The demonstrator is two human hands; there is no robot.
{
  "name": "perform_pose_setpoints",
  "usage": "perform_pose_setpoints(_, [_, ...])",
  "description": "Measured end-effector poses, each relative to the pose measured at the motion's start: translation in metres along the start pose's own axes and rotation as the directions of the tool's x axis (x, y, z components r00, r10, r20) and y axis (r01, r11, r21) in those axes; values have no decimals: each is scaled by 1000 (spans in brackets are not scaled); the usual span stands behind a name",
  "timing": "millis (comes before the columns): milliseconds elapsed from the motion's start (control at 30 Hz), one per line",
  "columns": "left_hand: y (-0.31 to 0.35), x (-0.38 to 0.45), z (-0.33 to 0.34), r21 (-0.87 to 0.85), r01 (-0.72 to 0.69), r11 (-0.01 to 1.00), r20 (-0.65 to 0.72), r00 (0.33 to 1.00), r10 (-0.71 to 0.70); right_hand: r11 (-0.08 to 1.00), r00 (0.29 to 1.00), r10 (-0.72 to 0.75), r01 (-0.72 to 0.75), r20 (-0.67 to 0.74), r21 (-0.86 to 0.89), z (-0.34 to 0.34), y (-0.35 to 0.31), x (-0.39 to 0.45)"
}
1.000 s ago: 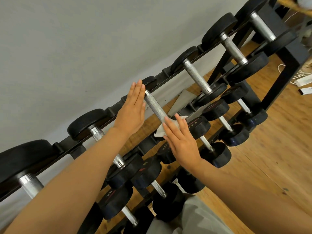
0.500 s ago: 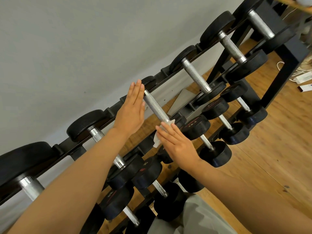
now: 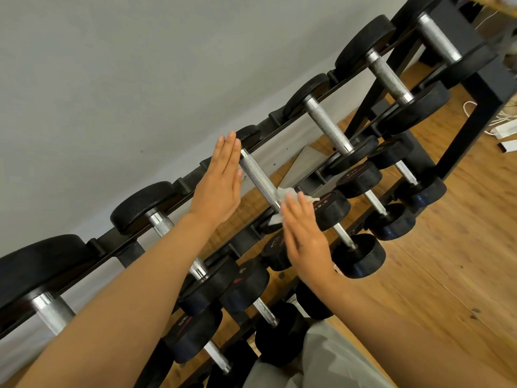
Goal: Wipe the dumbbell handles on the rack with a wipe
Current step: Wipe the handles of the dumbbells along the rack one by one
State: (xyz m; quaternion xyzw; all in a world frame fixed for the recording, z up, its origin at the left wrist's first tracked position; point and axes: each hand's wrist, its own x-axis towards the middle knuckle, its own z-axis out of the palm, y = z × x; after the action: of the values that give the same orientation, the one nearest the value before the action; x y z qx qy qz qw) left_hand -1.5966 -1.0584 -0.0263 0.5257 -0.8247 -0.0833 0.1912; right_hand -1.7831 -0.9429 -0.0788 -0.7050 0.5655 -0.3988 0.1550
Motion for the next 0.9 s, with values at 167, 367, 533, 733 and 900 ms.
perform_pose_setpoints(167, [-2, 0, 1, 5, 3, 1000, -1, 1000, -3, 928, 940, -315, 334, 129, -168, -4, 16, 1])
perform_pose_setpoints(367, [-1, 0, 3, 1, 10, 1000, -7, 1000, -10, 889, 900, -380, 419, 213, -185, -16, 23, 8])
perform_pose_setpoints(533, [-2, 0, 2, -17, 9, 1000, 7, 1000, -9, 988, 993, -82, 92, 89, -123, -16, 19, 16])
perform_pose_setpoints(733, [-1, -1, 3, -16, 23, 1000, -2, 1000, -23, 982, 985, -158, 165, 75, -95, -3, 11, 7])
perform_pose_setpoints(900, [0, 0, 1, -16, 21, 1000, 14, 1000, -21, 885, 893, -399, 434, 207, -166, -13, 23, 9])
